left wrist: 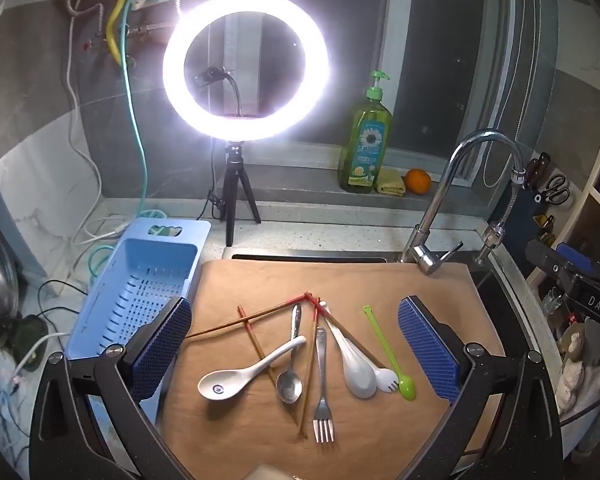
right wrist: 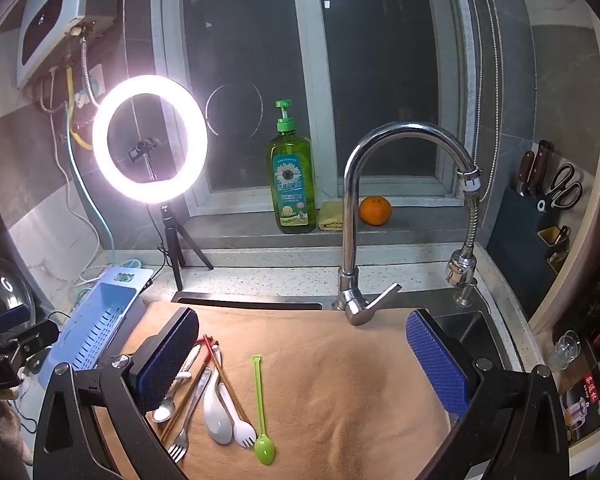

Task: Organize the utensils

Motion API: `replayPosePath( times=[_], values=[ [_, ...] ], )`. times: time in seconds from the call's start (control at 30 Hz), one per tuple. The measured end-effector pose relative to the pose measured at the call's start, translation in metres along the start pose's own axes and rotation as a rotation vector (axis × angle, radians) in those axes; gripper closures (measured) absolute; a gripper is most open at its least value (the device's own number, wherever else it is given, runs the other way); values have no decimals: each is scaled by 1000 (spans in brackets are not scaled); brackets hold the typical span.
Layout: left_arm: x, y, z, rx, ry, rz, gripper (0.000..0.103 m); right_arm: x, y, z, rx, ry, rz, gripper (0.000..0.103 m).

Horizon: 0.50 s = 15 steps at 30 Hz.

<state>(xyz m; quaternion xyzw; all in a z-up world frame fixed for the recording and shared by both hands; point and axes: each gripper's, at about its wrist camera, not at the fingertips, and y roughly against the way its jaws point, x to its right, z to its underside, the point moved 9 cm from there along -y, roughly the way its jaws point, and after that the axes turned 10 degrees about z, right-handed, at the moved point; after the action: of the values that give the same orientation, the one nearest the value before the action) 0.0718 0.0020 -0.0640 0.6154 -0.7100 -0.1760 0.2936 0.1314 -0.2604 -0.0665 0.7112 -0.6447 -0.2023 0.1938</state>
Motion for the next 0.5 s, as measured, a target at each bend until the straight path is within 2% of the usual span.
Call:
replayPosePath(
  times=[0.5],
  values=[
    [5, -2, 0, -11, -9, 6, 1, 0, 0, 1, 4, 1, 14, 0]
  ],
)
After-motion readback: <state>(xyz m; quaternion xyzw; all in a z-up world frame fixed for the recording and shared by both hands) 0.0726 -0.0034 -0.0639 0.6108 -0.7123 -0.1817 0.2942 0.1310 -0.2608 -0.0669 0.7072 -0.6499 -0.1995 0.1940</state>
